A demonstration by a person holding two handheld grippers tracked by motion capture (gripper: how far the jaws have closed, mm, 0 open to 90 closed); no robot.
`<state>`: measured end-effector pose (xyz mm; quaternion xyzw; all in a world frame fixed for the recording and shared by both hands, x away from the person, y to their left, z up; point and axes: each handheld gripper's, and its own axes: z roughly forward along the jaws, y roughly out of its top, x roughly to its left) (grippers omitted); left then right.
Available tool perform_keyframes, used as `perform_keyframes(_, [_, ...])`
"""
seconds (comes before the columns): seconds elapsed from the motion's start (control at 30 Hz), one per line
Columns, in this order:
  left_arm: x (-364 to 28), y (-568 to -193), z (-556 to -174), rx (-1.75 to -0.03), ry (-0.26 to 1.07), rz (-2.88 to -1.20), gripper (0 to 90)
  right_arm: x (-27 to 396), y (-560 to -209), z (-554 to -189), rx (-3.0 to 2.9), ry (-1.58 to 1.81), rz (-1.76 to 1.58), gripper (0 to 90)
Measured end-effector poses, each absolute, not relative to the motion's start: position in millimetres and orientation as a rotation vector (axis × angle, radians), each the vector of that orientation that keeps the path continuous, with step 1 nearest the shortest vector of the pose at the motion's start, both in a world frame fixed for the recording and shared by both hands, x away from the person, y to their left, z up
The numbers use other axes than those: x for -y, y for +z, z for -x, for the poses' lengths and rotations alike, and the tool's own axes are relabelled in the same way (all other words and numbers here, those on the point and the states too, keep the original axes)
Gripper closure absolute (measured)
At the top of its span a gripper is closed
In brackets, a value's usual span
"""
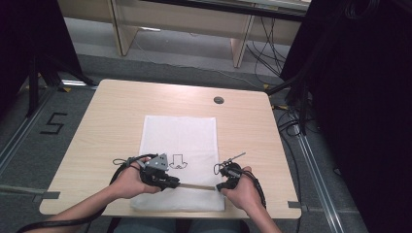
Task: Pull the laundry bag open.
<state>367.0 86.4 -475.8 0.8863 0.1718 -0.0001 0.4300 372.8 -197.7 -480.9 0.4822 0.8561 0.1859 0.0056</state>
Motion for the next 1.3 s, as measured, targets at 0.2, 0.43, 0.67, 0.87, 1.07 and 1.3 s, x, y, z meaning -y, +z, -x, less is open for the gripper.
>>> perform_keyframes(0.2, [-90,-474,-367,-0.437,0.001,-2.214,82.1,198,-481,-373,-2.68,0.587,-1.5,90.0])
perform_keyframes(0.43, [-98,-473,-366,-0.447,0.001,-2.199,82.1,198,-481,-373,-2.683,0.588,-1.499,90.0])
perform_keyframes(0.67, [-110,-475,-365,-0.473,0.002,-2.2,82.1,198,-481,-373,-2.68,0.586,-1.505,90.0])
perform_keyframes(0.87, [-110,-475,-364,-0.475,-0.004,-2.191,82.1,198,-481,-373,-2.68,0.587,-1.503,90.0])
perform_keyframes(1.07, [-112,-473,-365,-0.454,0.014,-2.205,82.1,198,-481,-372,-2.677,0.586,-1.509,90.0])
perform_keyframes(1.3, [-112,-473,-364,-0.463,0.001,-2.2,82.1,198,-481,-373,-2.683,0.594,-1.496,90.0])
